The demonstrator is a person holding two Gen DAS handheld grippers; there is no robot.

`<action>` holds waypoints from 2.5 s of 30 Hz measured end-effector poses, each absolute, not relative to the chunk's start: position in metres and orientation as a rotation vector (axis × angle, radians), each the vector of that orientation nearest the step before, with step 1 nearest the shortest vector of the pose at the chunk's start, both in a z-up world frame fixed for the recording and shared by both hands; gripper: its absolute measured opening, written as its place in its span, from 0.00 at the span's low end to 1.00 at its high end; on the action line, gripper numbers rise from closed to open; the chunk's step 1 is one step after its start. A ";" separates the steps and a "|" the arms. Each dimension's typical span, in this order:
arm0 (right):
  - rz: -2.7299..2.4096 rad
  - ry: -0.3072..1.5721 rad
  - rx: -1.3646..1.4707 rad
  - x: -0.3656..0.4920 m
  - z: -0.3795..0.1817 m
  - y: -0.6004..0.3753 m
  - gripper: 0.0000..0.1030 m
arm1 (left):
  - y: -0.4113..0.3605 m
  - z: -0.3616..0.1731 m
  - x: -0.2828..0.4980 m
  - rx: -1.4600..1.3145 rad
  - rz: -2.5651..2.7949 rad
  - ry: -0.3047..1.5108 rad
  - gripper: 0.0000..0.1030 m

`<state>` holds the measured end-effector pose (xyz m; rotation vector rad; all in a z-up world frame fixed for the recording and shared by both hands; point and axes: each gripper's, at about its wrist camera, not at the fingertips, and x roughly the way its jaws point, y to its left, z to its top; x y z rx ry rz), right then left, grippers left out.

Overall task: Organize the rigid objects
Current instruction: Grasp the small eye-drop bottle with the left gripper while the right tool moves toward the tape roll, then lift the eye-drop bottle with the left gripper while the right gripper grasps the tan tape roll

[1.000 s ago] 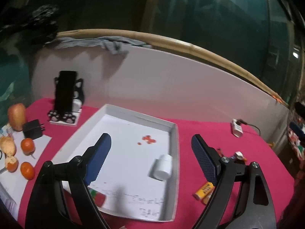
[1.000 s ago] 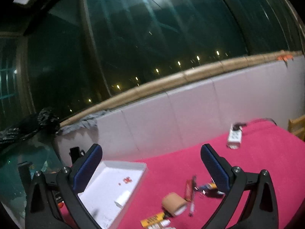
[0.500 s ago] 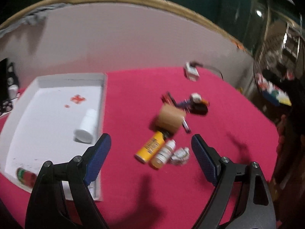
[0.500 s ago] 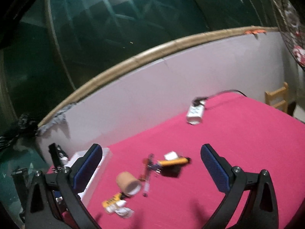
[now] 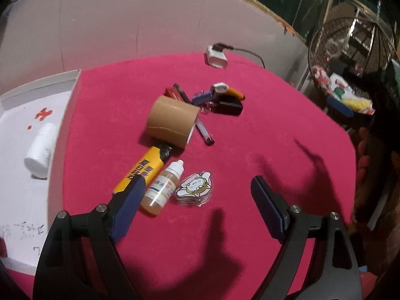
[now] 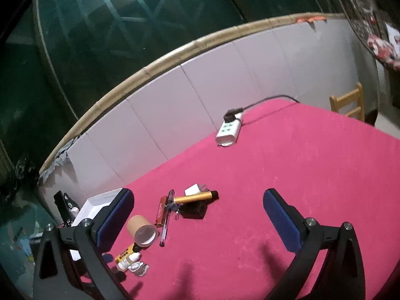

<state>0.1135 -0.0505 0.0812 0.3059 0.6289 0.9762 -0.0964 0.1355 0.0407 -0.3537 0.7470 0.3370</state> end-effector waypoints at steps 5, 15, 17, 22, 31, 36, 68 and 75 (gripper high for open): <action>0.961 0.641 0.320 0.118 0.078 -0.056 1.00 | 0.137 0.027 -0.084 -0.377 0.333 0.803 0.84; 0.950 0.661 0.328 0.122 0.073 -0.059 1.00 | 0.133 0.028 -0.089 -0.424 0.333 0.799 0.84; 0.944 0.660 0.328 0.123 0.072 -0.059 1.00 | 0.144 0.028 -0.095 -0.455 0.376 0.788 0.84; 0.936 0.683 0.327 0.125 0.069 -0.057 1.00 | 0.157 0.023 -0.097 -0.440 0.475 0.813 0.84; 0.942 0.665 0.292 0.118 0.071 -0.053 1.00 | 0.129 0.027 -0.082 -0.208 0.479 0.850 0.52; 0.964 0.657 0.268 0.111 0.071 -0.049 1.00 | 0.137 0.018 -0.078 -0.172 0.525 0.882 0.45; 1.280 0.603 -0.365 0.029 0.054 0.137 1.00 | 0.135 0.049 -0.159 -0.351 0.507 0.701 0.19; 1.305 0.700 -0.448 0.038 0.032 0.159 0.73 | 0.142 0.052 -0.171 -0.392 0.522 0.667 0.19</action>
